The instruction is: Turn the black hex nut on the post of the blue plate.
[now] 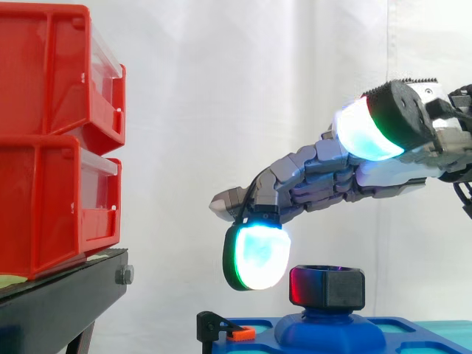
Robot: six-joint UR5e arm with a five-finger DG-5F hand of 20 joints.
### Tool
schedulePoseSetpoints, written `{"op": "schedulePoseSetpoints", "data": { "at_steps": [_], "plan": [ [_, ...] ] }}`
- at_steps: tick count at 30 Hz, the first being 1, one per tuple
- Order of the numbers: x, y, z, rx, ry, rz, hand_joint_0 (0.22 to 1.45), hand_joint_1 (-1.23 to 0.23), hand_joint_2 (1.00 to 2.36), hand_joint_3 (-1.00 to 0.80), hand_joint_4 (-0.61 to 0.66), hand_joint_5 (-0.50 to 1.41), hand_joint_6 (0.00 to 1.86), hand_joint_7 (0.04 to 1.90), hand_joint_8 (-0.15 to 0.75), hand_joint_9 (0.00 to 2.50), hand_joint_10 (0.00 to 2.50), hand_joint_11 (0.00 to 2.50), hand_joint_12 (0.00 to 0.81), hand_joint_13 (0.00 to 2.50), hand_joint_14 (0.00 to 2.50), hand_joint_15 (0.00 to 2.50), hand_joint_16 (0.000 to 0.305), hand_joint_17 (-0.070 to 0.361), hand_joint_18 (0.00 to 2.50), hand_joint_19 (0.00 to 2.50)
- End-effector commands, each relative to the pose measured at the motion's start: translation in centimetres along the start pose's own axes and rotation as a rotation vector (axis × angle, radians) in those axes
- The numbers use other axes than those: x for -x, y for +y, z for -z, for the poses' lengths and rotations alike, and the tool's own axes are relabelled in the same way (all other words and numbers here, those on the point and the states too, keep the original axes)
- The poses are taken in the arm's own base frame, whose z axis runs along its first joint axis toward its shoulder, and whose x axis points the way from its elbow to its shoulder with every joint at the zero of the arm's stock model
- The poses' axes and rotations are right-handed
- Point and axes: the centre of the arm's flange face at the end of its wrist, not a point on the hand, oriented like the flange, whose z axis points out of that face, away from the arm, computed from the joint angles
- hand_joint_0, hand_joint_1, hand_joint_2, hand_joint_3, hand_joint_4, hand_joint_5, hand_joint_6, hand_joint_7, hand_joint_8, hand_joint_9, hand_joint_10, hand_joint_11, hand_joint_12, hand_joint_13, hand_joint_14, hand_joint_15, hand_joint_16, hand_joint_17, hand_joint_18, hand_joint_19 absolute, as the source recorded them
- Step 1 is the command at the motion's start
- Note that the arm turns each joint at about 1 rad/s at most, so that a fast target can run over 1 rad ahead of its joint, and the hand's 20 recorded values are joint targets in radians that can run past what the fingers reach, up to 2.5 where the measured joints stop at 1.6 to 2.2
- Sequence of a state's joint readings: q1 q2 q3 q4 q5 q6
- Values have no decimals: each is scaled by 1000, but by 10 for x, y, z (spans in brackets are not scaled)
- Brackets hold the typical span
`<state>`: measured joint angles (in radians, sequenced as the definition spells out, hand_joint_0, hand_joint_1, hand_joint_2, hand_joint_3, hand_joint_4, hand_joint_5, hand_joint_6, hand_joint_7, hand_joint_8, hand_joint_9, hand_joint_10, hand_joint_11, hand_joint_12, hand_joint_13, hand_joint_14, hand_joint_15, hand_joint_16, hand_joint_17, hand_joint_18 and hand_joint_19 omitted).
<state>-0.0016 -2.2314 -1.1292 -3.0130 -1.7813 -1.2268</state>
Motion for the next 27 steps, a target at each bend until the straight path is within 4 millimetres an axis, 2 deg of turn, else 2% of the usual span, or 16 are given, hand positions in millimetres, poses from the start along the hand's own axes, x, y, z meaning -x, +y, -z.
{"op": "schedulePoseSetpoints", "data": {
  "at_steps": [1, 27],
  "plan": [
    [1, -4, 1, -4, -4, -3, 390, 13, 1000, -500, 343, -215, 504, 938, 288, 0, 0, 0, 426, 0, 0, 0, 62, 140, 0, 223],
    [4, -14, 6, -15, -6, -2, 402, -4, 1000, -500, 368, -201, 503, 1014, 295, 0, 0, 0, 421, 0, 0, 0, 61, 136, 0, 225]
  ]
}}
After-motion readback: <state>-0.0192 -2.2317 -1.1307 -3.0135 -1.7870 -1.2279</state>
